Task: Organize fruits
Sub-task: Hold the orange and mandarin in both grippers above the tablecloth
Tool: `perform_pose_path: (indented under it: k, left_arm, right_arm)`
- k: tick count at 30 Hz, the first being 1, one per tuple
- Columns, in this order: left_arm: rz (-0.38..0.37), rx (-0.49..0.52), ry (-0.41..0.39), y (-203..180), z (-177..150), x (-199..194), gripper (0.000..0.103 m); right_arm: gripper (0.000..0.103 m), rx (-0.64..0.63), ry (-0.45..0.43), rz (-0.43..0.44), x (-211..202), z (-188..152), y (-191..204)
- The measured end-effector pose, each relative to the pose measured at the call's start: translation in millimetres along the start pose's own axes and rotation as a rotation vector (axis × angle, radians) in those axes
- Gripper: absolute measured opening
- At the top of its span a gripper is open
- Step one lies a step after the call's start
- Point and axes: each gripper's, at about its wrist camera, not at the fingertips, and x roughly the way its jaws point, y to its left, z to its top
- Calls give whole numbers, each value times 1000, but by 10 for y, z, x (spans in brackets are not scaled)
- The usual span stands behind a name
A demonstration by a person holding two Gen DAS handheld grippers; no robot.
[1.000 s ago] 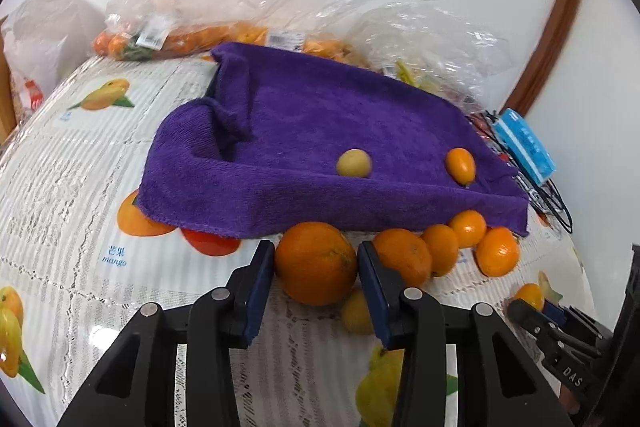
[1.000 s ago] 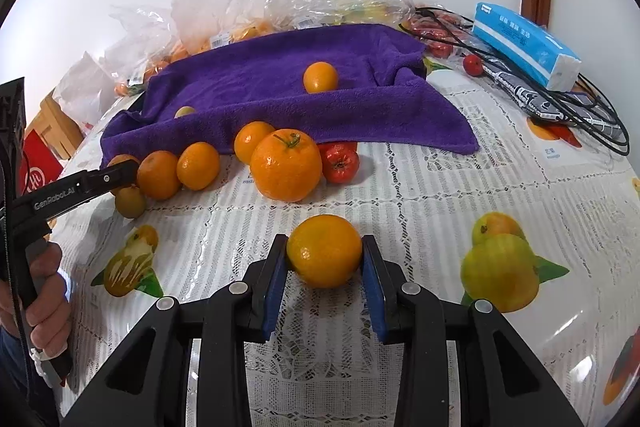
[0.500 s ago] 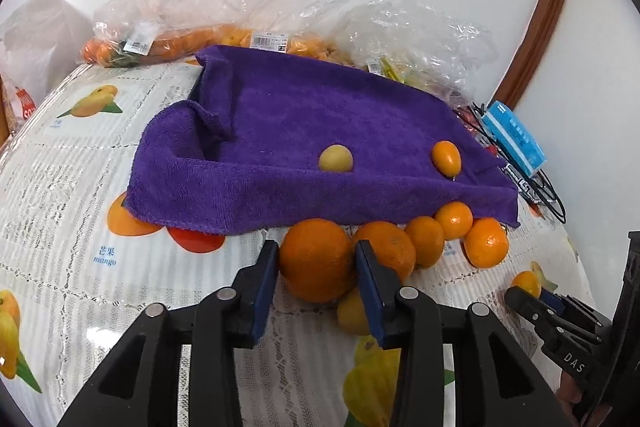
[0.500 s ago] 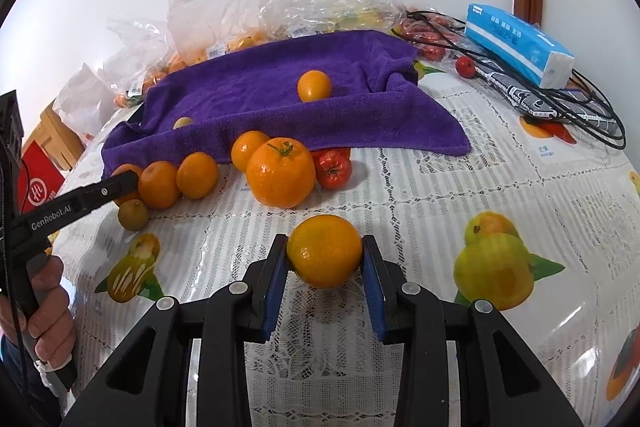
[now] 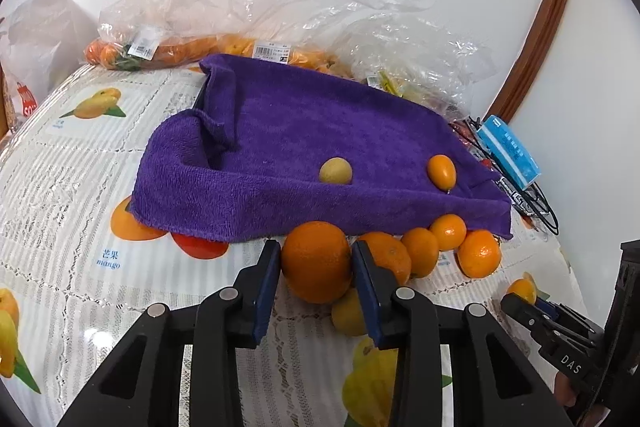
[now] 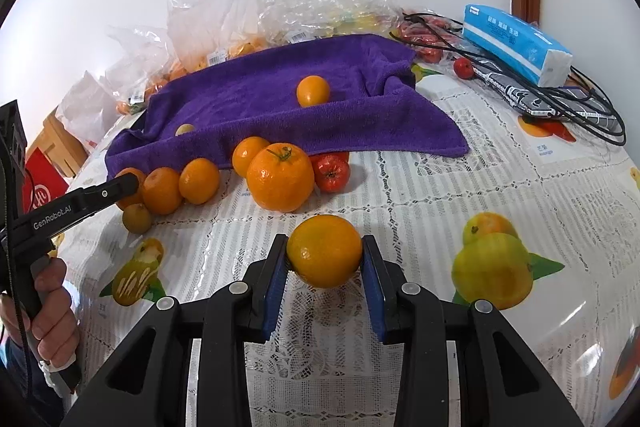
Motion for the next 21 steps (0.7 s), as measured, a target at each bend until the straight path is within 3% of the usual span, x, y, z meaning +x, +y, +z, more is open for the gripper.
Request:
perform_pose_path:
  k: [16,21]
  left_arm:
    - [3,-39,72,68,17,139,38]
    - [-5,-25,50,50,11,104,37]
  right_arm:
    - [36,19,-4,10,-13,-2,-20]
    - [36,21,-6,15,-13,-1,-20]
